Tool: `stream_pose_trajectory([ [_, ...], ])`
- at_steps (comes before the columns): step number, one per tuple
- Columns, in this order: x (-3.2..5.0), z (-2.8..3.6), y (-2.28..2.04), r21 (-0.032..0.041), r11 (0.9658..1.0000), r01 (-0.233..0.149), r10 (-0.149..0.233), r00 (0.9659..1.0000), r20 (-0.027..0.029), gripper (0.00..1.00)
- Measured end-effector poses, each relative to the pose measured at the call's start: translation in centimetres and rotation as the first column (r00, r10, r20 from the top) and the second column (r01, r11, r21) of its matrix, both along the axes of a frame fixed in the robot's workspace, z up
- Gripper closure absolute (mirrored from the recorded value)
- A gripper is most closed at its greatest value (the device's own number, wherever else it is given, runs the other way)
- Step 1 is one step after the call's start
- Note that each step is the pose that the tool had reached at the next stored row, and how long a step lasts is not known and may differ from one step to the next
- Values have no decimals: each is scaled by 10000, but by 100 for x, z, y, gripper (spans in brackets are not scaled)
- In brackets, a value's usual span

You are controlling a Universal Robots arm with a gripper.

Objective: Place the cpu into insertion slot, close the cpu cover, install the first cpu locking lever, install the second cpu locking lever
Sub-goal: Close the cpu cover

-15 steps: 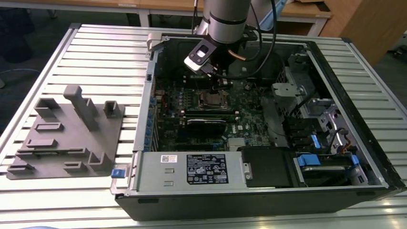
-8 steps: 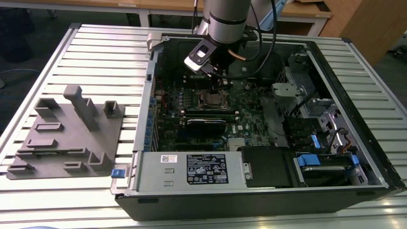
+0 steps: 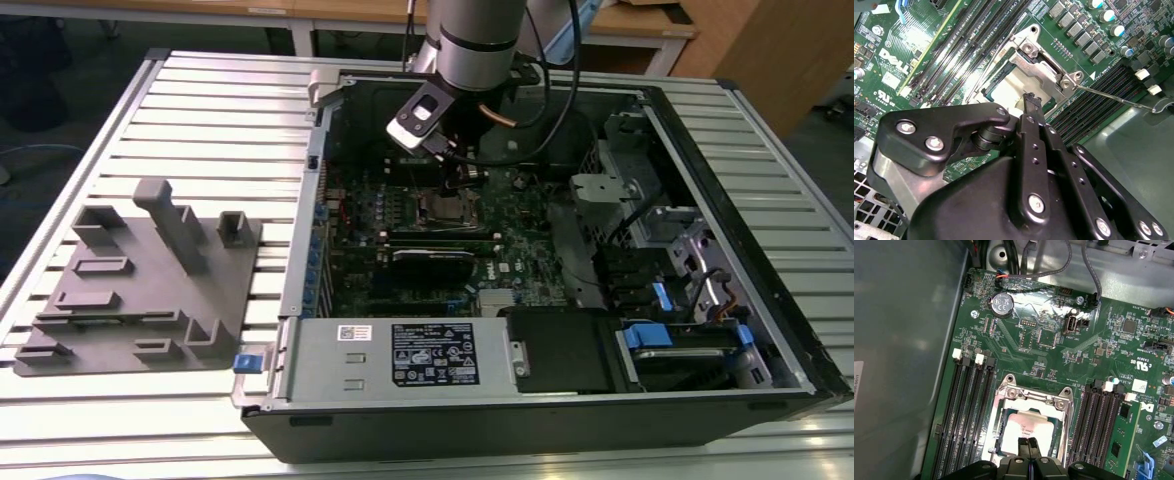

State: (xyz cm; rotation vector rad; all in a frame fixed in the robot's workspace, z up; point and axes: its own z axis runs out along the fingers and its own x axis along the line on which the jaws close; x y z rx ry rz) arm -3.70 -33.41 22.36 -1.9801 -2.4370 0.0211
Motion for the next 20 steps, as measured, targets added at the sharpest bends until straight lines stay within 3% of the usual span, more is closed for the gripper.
stream_pose_trajectory([
  [20,0,-1,0,9,9999,-166,166,9999,0,89],
])
